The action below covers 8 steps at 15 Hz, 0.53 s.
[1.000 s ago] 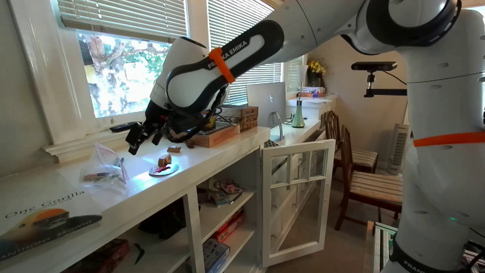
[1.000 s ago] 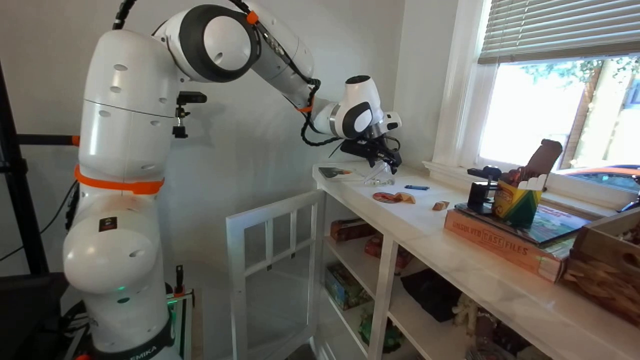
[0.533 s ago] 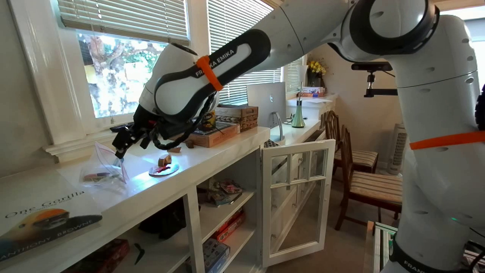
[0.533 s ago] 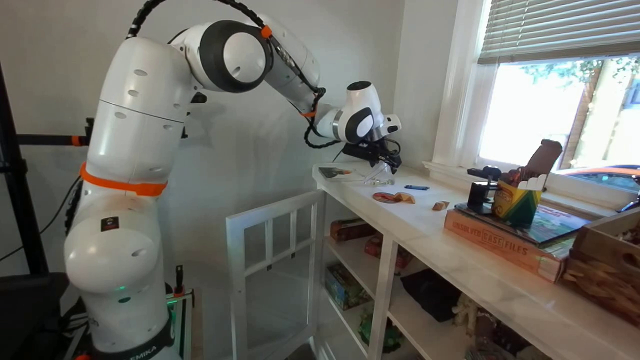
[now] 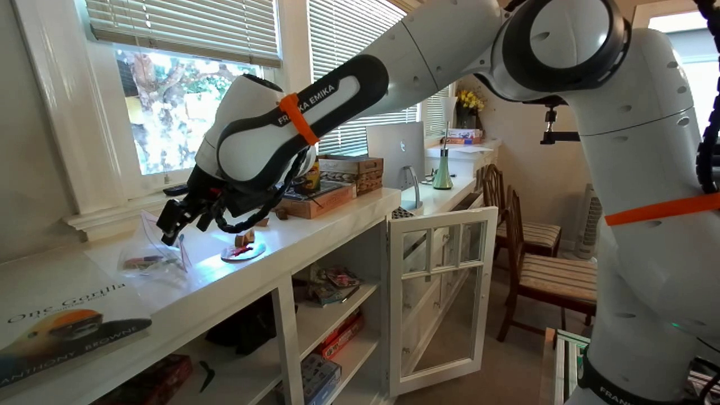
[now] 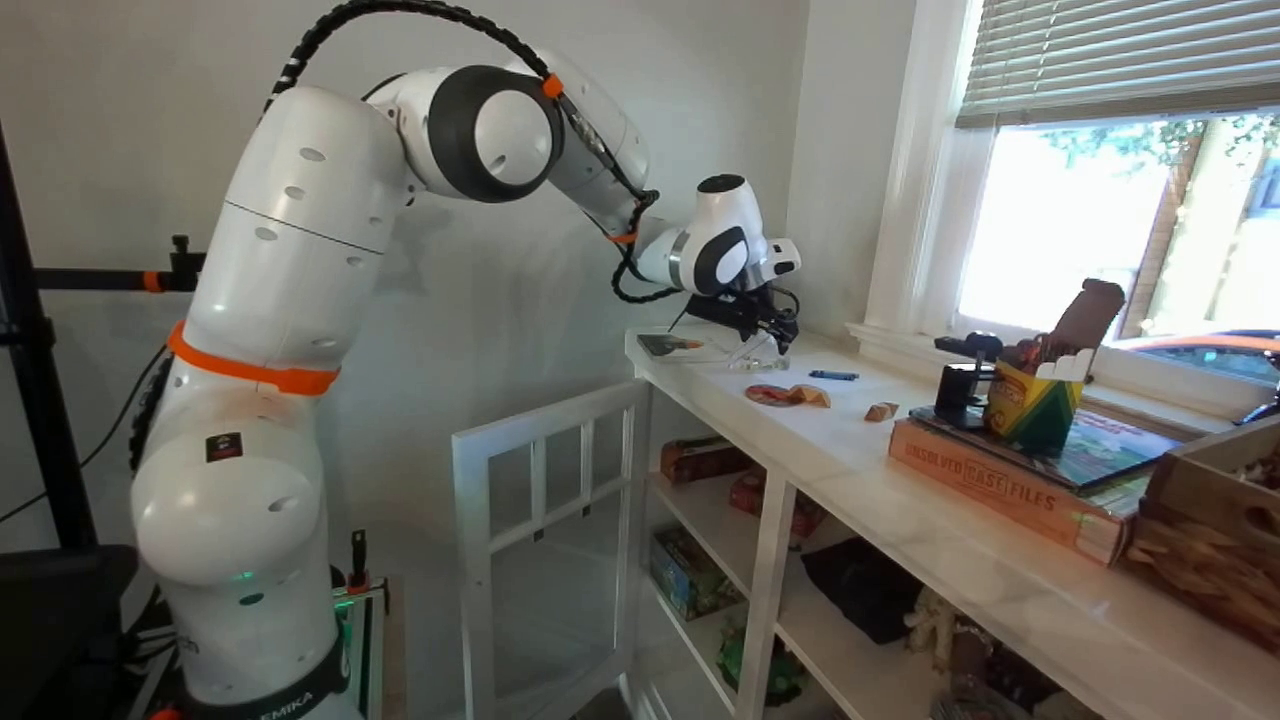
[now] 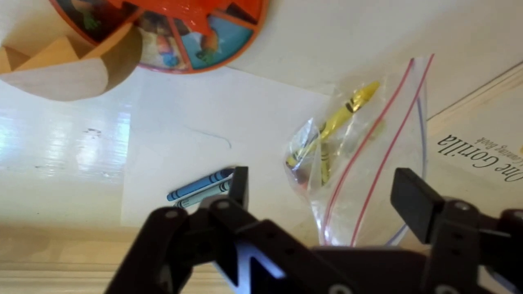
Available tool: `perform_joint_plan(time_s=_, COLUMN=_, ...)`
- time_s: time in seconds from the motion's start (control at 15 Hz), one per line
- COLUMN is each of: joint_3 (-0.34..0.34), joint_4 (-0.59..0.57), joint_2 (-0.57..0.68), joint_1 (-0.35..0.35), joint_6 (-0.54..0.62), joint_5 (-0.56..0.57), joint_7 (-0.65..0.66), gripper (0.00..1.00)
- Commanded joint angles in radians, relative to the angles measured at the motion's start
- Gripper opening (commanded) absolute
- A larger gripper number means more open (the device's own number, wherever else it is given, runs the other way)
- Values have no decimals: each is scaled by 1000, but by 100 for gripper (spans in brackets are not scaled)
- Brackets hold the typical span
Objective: Pick up the plastic from the counter and put it in the cabinet
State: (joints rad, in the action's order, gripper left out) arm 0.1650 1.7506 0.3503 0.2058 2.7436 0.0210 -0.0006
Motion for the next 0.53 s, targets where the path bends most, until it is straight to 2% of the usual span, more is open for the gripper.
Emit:
perform_joint_plan(time_s=0.0, joint_3=-3, joint_4=-37, joint_2=36, joint_1=11, joint_6=-1, joint_5=5, joint_7=12, gripper=58)
perform_joint_plan(time_s=0.27, joint_3=-3, joint_4=-62, joint_2=55, joint_1=9, joint_6=-16, joint_5=-1, joint_7=8, gripper=28)
perform_joint_plan(time_s=0.47, joint_3=14, joint_4=-88, joint_2=64, joint_1=-3, joint_6=-80, joint_5=-34, joint_7=-4, gripper=4)
